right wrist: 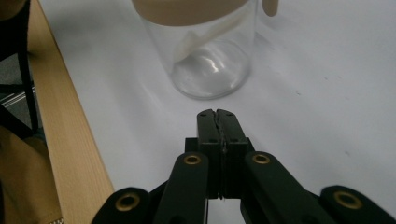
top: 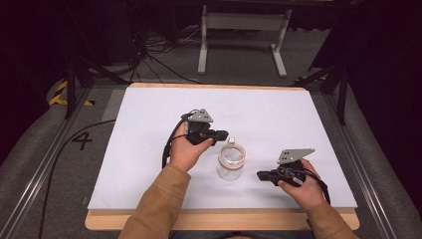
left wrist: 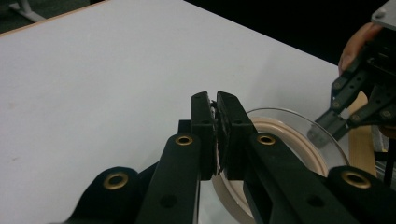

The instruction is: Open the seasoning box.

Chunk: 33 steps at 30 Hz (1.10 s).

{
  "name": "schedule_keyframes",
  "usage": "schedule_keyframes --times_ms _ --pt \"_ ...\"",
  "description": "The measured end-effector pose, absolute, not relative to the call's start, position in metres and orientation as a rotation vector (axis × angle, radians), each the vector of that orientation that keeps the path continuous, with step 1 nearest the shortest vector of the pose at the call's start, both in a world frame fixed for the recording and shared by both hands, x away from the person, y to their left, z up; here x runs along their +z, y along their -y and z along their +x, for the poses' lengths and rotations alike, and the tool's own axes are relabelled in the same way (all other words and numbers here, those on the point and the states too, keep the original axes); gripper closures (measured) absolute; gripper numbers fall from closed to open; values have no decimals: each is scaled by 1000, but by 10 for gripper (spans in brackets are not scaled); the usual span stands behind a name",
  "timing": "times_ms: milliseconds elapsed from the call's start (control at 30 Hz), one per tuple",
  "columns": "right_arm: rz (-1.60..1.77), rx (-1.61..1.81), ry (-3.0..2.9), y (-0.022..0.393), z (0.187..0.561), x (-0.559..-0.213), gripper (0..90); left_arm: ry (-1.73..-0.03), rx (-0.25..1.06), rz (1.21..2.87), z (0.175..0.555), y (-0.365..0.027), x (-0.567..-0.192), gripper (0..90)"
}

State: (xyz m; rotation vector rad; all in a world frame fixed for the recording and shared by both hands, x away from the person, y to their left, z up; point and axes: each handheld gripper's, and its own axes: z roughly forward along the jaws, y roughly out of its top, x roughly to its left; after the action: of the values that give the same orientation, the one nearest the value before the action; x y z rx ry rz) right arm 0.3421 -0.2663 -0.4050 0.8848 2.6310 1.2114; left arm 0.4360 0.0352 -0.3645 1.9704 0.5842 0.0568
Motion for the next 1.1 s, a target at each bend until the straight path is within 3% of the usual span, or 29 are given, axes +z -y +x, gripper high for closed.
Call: schedule_keyframes --times_ms 1100 --pt "779 1472 -2557 220 333 -390 900 -587 3 1942 448 -21 -379 872"
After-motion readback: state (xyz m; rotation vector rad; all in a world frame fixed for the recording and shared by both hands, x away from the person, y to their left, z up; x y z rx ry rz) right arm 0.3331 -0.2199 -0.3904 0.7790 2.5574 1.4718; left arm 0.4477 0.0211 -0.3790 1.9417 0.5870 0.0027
